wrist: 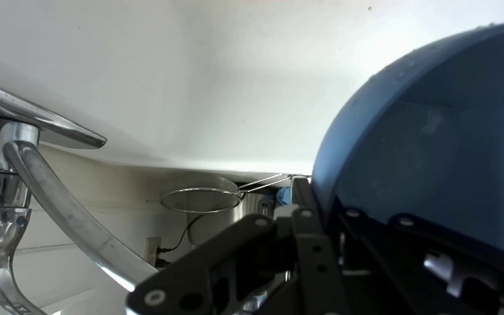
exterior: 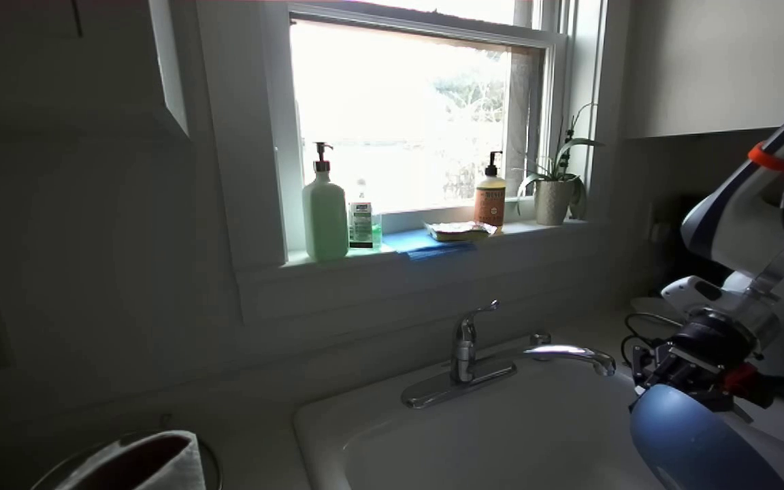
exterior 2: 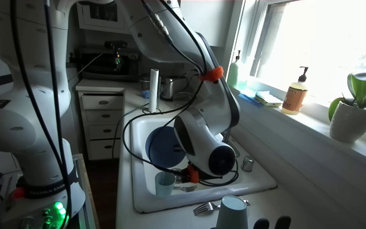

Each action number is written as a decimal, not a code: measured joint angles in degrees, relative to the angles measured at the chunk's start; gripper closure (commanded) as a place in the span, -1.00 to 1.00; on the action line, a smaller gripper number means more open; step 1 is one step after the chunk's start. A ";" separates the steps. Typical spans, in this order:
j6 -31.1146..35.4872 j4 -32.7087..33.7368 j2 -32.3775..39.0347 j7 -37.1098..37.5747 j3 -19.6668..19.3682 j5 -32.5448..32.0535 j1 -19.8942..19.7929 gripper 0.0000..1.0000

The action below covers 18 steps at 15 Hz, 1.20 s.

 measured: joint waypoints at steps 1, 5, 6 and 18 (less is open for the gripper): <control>0.68 0.00 -0.19 0.00 0.00 -0.03 0.44 0.97; 4.84 0.00 -1.26 0.01 0.02 -0.31 2.66 0.97; 6.19 0.00 -1.56 0.04 0.06 -0.45 3.22 0.97; 25.35 -0.84 -4.38 7.26 1.29 -10.57 8.37 0.97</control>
